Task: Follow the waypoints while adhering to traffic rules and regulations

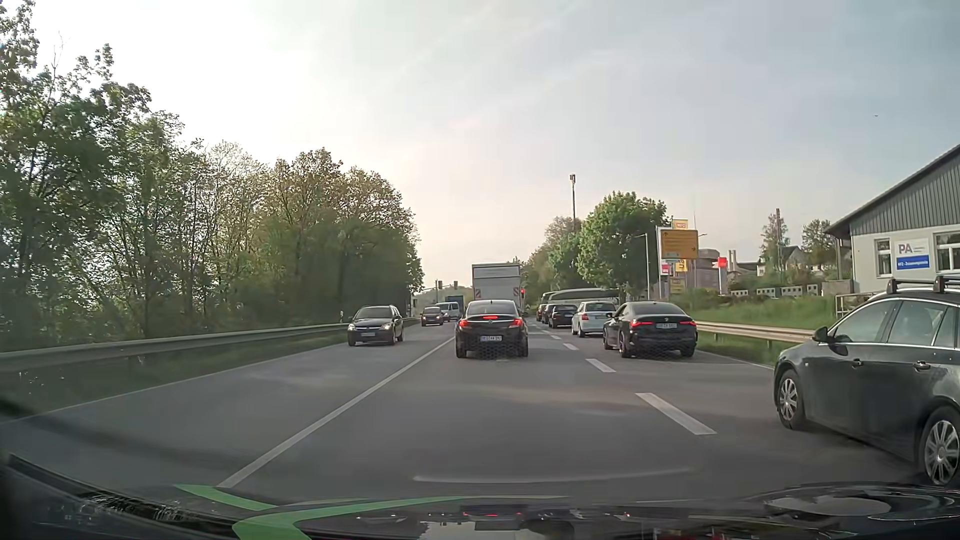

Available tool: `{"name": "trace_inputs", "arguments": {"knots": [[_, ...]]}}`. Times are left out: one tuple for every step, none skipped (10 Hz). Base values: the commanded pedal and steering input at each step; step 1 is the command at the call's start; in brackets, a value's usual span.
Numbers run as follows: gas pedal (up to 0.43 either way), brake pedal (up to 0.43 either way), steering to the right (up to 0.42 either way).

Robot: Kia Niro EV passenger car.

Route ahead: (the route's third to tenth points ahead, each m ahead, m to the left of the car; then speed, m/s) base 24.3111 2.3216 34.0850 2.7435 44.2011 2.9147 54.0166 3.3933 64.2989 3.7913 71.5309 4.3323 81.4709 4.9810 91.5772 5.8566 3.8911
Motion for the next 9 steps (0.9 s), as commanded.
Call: {"name": "trace_inputs", "arguments": {"knots": [[0.0,0.0,0.0],[0.0,0.0,0.0],[0.0,0.0,0.001],[0.0,0.0,0.001],[0.0,0.0,0.0],[0.0,0.0,0.0],[0.0,0.0,0.0],[0.0,0.0,0.001],[0.0,0.0,0.0]]}}
